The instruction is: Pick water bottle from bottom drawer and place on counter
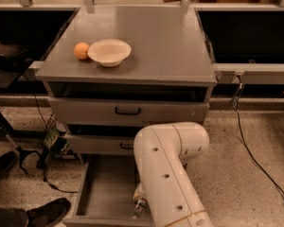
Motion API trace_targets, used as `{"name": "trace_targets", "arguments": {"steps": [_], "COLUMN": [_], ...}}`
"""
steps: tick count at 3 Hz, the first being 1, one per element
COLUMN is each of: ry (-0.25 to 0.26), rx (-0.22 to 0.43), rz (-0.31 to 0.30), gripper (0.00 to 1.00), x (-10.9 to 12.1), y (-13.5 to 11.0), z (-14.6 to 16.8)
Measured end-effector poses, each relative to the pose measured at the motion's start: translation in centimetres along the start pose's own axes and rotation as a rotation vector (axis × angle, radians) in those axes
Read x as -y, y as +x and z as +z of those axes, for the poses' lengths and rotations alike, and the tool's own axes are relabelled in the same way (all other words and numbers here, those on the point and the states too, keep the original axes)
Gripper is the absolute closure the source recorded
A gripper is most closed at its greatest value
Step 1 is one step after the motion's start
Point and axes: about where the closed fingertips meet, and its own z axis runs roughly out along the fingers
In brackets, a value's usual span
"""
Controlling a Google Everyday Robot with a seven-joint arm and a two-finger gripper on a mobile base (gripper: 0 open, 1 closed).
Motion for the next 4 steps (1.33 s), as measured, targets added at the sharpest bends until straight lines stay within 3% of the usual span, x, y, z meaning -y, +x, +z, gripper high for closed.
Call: {"name": "trace_targets", "arguments": {"steps": [1,3,4], "ry": [-0.028,-0.075,-0.082], "rx": [0.021,0.109,0.131], "rz": [0.024,0.026,-0.005], "gripper": [0.95,1.0,1.0], "x": [0.5,1.8,2.4], "y": [-0.4,-2.3,-2.5], "z": [-2.1,-9.6,-13.6]}}
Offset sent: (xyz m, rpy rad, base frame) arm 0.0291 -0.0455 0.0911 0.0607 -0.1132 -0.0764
